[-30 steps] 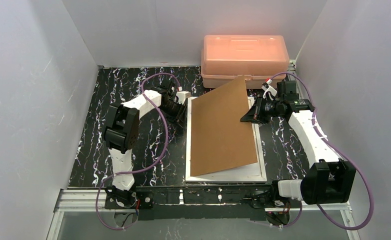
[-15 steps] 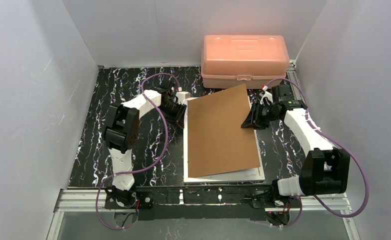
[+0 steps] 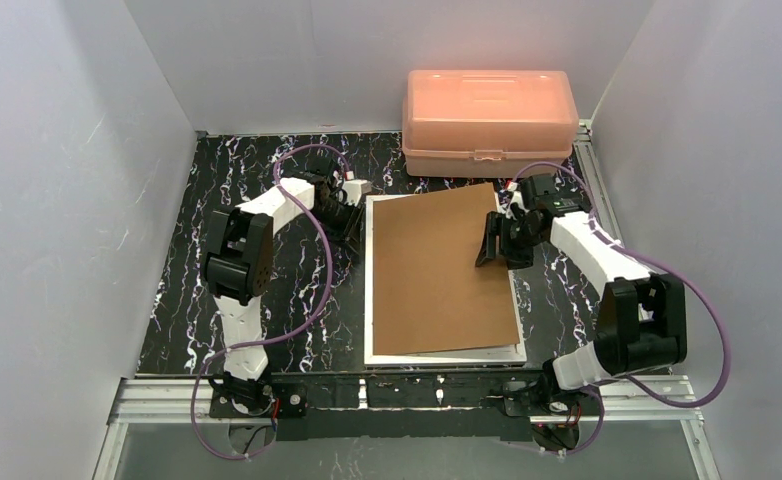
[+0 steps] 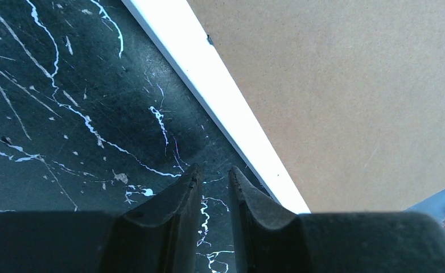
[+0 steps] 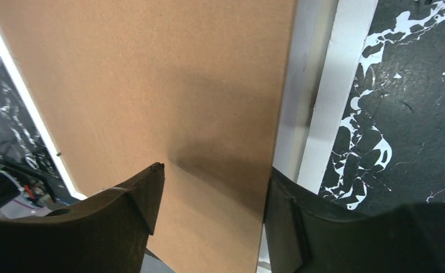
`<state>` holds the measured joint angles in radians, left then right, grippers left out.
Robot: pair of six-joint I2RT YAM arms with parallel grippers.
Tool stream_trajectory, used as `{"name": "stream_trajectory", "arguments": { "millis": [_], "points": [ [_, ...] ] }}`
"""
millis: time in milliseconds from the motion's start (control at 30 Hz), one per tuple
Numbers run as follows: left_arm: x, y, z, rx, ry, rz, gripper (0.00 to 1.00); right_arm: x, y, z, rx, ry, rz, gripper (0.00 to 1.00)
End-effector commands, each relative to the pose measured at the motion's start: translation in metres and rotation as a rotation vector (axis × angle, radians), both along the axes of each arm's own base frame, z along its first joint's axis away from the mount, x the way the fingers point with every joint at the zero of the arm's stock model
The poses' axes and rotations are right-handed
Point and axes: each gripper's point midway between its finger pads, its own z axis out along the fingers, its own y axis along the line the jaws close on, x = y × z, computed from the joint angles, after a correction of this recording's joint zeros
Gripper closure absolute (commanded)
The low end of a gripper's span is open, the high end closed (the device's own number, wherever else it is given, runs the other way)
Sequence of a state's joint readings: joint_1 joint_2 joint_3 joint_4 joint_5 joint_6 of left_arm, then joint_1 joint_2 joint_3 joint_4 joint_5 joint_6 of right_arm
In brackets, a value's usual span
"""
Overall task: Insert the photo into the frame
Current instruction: Place the photo frame item in the photo frame.
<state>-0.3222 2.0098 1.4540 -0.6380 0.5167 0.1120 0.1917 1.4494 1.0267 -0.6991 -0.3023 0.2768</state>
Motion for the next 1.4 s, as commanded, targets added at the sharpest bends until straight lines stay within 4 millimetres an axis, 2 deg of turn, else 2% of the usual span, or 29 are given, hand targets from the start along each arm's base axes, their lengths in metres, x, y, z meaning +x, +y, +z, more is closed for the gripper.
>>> {"name": "stream_trajectory", "arguments": {
  "millis": [0,200,300,467,633,767,867,933,1100,1200,1367],
  "points": [
    [-0.007,0.000,0.013,-0.026,0.006,-0.013,0.78,0.014,0.001,0.005,-0.077,-0.046,0.030,0.29],
    [-0.007,0.001,0.014,-0.030,0.006,-0.012,0.78,0.018,-0.009,0.002,-0.151,-0.052,0.011,0.20],
    [-0.008,0.002,0.014,-0.032,0.009,-0.009,0.79,0.019,-0.014,0.002,-0.186,-0.056,0.006,0.10],
    [-0.007,0.004,0.017,-0.035,0.004,-0.004,0.79,0.025,-0.015,0.007,-0.200,-0.086,-0.005,0.10],
    [-0.007,0.008,0.019,-0.036,0.006,0.006,0.79,0.042,-0.010,0.016,-0.180,-0.141,-0.029,0.17],
    [-0.009,0.008,0.020,-0.043,0.013,0.010,0.80,0.051,-0.001,0.015,-0.133,-0.155,-0.047,0.29],
    [-0.010,0.007,0.022,-0.052,0.019,0.009,0.79,0.053,0.001,0.004,-0.121,-0.149,-0.056,0.36],
    [-0.011,0.006,0.024,-0.059,0.021,0.007,0.79,0.053,0.002,-0.006,-0.117,-0.144,-0.060,0.36],
    [-0.013,0.005,0.031,-0.068,0.028,0.011,0.72,0.051,0.006,-0.031,-0.102,-0.104,-0.059,0.44],
    [-0.015,0.005,0.031,-0.067,0.036,0.017,0.65,0.049,0.006,-0.044,-0.101,-0.085,-0.057,0.45],
    [-0.015,0.007,0.030,-0.057,0.044,0.023,0.61,0.049,0.003,-0.054,-0.127,-0.068,-0.054,0.46]
  ]
}}
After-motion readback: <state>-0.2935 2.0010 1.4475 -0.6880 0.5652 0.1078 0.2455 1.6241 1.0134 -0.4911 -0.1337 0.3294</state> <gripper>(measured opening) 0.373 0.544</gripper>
